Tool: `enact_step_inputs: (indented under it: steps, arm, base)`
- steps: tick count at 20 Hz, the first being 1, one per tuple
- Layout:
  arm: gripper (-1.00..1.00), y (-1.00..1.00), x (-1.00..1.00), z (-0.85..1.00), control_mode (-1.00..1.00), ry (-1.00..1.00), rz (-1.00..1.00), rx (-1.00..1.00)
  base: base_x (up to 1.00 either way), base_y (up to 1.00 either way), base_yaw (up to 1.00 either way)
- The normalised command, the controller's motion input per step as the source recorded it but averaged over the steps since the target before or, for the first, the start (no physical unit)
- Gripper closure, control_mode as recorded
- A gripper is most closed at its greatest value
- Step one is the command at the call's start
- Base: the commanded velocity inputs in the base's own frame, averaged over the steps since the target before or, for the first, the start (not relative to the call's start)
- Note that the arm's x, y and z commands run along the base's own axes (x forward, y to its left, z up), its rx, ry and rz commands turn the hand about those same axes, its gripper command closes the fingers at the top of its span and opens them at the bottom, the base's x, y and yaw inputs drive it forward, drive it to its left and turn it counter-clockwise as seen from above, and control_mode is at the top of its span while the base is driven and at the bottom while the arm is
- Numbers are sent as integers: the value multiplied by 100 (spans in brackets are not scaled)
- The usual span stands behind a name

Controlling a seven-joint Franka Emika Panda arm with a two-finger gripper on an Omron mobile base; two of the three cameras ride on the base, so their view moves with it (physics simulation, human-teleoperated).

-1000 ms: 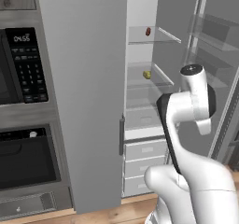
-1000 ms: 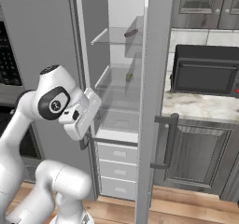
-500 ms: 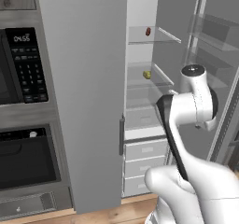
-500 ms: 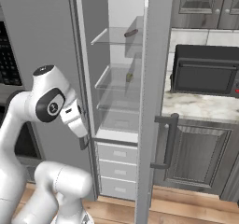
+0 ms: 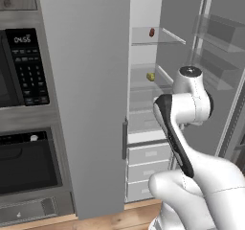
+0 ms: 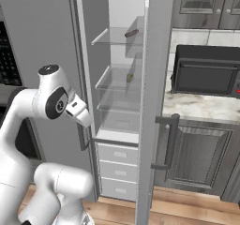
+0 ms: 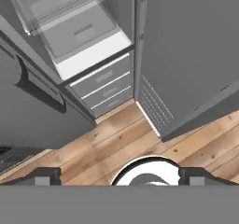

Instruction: Retrieve the sausage and cheese from the fridge and place them on the cutting board on the counter.

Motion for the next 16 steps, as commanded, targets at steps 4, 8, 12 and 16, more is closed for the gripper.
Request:
enact_step_inputs:
  steps: [4,8,12,16]
  arm:
    - [-100,2,11,-30,-100,0,30,0]
    - [-100,7,-16,-2,-100,0,22,0]
    - [-100,6,-26,0,-100,-1,11,0]
    - [-100,0,2,0,-100,0,0,0]
  base:
    - [0,0,0]
    - [0,0,0]
    - [0,0,0]
    - [0,0,0]
